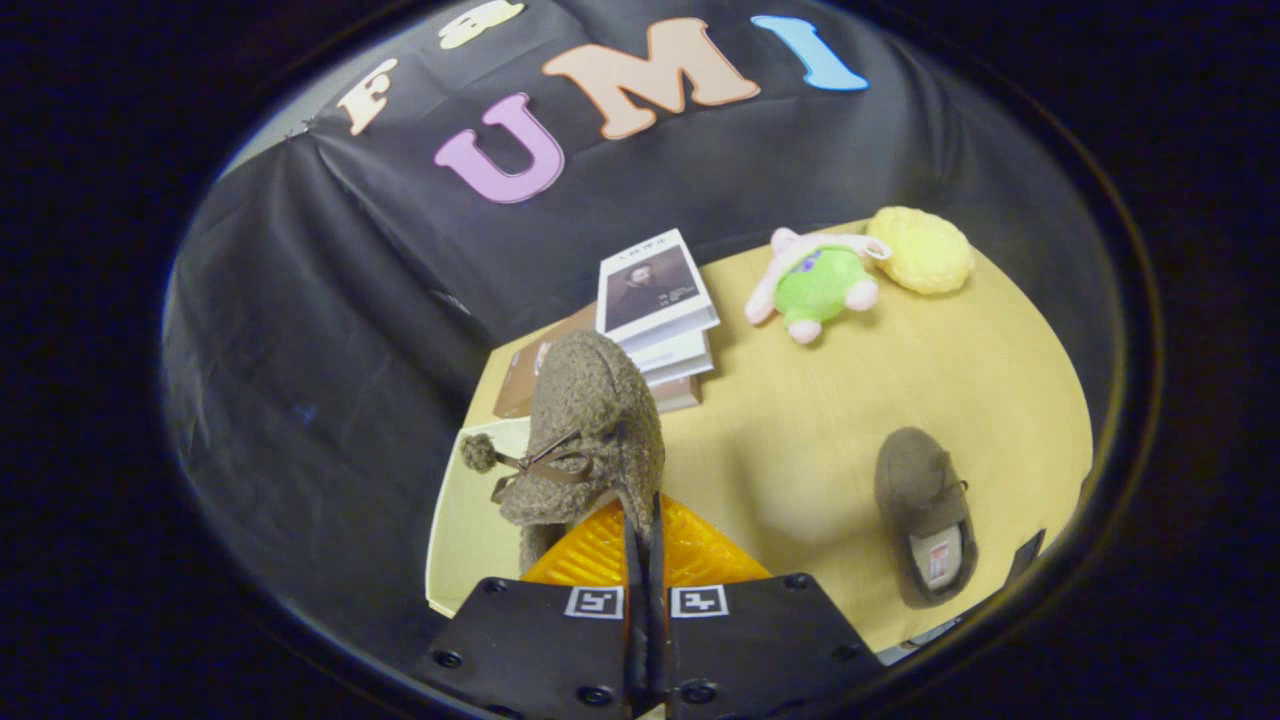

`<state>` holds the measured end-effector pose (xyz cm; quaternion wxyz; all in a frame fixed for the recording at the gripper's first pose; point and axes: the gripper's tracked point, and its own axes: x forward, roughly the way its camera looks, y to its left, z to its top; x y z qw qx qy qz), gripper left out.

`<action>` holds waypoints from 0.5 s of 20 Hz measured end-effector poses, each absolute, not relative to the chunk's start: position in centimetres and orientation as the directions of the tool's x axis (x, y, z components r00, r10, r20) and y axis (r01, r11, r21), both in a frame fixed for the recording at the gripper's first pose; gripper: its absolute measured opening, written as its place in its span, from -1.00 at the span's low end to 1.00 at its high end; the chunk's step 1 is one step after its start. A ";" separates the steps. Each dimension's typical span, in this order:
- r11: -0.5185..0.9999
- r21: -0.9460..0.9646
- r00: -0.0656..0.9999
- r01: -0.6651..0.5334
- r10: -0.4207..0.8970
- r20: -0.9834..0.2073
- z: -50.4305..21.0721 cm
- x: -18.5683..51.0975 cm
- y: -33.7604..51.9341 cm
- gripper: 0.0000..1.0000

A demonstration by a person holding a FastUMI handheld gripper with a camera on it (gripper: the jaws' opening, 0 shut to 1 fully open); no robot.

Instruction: Open the storage box then place both shoes into the box .Put the left shoe in first, then the right shoe, with the right side of both shoes facing outward in a uniform manner.

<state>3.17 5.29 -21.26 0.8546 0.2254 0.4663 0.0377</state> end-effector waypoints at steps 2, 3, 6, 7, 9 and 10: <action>0.891 0.436 0.567 0.127 0.296 -0.769 -20.5 3.7 7.5 -0.93; 0.888 0.445 0.563 0.117 0.311 -0.766 -20.5 4.0 8.7 -0.93; 0.885 0.459 0.542 0.073 0.351 -0.763 -21.1 4.3 12.4 -0.93; 0.886 0.460 0.530 0.064 0.360 -0.767 -21.6 4.2 13.5 -0.93; 0.888 0.458 0.501 0.042 0.378 -0.778 -22.5 3.7 15.9 -0.93; 0.889 0.456 0.489 0.029 0.386 -0.782 -22.9 3.5 17.0 -0.93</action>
